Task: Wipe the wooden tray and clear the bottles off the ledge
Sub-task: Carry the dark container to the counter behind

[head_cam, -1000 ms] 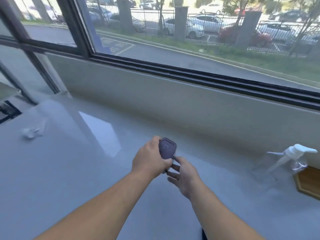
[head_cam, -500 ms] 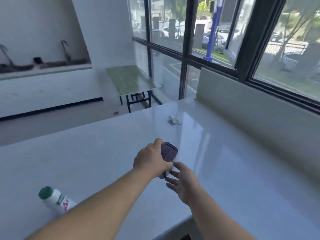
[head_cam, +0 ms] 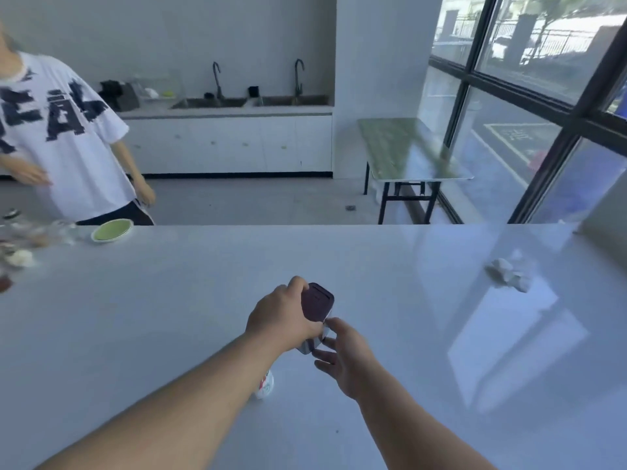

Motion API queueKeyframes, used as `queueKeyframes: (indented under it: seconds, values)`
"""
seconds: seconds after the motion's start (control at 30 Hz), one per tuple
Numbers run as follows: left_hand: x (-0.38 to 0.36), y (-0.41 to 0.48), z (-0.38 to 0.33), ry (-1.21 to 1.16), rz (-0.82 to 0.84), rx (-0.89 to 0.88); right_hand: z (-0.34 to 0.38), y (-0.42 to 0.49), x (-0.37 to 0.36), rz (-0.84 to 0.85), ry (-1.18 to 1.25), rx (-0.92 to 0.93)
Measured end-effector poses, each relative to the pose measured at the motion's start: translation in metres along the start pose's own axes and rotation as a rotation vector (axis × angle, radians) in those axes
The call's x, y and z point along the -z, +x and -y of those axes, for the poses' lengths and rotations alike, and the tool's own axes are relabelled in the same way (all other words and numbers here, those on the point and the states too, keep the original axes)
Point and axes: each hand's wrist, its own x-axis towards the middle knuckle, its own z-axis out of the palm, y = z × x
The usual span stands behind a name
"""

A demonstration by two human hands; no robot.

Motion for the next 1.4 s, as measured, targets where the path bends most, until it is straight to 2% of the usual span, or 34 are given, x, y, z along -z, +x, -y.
queueKeyframes:
  seconds: [0.2,0.43,0.83,0.9,1.0,1.1,1.2,1.3,1.4]
  values:
    - [-0.018,0.046,0.030,0.033,0.038,0.124,0.008,0.066,-0.018,0.062,-0.025,-0.091]
    - [-0.054,0.083,0.050,0.043,0.099,0.251,0.002,0.129,-0.019,0.034,-0.025,-0.190]
    - [-0.094,0.106,0.061,0.123,0.236,0.342,-0.014,0.168,-0.009,0.071,-0.002,-0.263]
    - [-0.093,0.107,0.059,0.148,0.263,0.330,-0.011,0.166,-0.005,0.065,-0.123,-0.232]
    - [-0.085,0.108,0.049,0.246,0.234,0.251,-0.002,0.158,0.017,-0.017,-0.567,0.015]
    - [-0.073,0.108,0.026,0.299,0.195,0.107,0.015,0.135,0.057,-0.171,-0.997,0.238]
    - [-0.066,0.101,-0.015,0.317,0.202,-0.044,0.035,0.095,0.111,-0.350,-1.300,0.363]
    - [-0.065,0.085,-0.065,0.297,0.207,-0.194,0.045,0.039,0.164,-0.534,-1.426,0.349]
    - [-0.069,0.052,-0.123,0.272,0.215,-0.374,0.037,-0.032,0.213,-0.725,-1.414,0.294]
